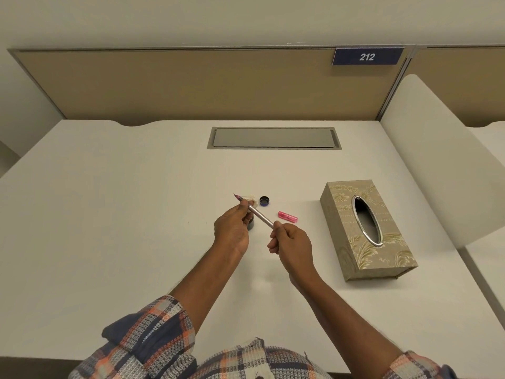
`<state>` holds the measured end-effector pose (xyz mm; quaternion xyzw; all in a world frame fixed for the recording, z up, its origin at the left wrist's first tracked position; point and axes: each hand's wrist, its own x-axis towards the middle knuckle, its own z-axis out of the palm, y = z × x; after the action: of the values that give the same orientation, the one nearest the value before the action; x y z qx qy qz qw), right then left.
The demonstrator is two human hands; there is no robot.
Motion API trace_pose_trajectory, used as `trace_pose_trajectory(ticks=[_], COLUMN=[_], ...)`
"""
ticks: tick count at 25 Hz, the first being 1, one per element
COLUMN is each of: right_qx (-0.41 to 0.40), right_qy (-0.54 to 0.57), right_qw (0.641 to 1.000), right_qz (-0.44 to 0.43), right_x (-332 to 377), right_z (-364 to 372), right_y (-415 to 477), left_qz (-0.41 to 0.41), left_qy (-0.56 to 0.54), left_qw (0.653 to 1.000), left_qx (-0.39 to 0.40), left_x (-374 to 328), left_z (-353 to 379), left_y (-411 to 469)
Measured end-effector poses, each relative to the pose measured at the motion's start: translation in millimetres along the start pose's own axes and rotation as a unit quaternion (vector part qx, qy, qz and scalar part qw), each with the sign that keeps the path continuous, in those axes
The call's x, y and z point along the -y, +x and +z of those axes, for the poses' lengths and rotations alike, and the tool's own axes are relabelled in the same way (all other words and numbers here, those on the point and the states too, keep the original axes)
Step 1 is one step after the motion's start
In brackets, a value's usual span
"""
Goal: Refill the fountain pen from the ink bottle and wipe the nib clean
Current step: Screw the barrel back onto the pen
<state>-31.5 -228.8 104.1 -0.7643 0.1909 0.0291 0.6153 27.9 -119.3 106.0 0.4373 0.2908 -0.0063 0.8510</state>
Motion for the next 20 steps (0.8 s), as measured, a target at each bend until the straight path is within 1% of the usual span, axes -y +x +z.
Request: trace_pose_trajectory(ticks=[5,7,10,13,14,20], right_qx=[0.006,0.012,0.005,-0.036,-0.046,-0.039], right_qy=[0.011,0.007,-0.026,-0.066,-0.067,-0.048], right_qw=[1.000,1.000,0.999,0.990,0.988,0.993], right_qz=[0.024,0.018,-0.031,-0.119,-0.134,-0.103], right_x=[-2.7,-3.8,-4.3,-4.2,-5.3,-7.6], right_z=[1.7,2.5,3.4,2.3,2.4,4.7], right_y=[2.3,3.9,3.8,1.4,1.4,5.6], left_qz=[0.009,0.015,0.022,0.019,0.019,0.033], left_qy=[0.013,0.015,0.018,0.035,0.041,0.064], left_qw=[1.000,1.000,1.000,0.999,0.999,0.997], left_qx=[0.001,-0.004,-0.014,-0.015,-0.013,-0.002], left_x=[0.0,-0.2,-1.0,0.0,0.9,1.9], left_z=[0.8,0.4,0.1,-0.3,-0.5,-0.5], left_y=[-1.2,-0.9,0.4,-0.2,-0.3,-2.1])
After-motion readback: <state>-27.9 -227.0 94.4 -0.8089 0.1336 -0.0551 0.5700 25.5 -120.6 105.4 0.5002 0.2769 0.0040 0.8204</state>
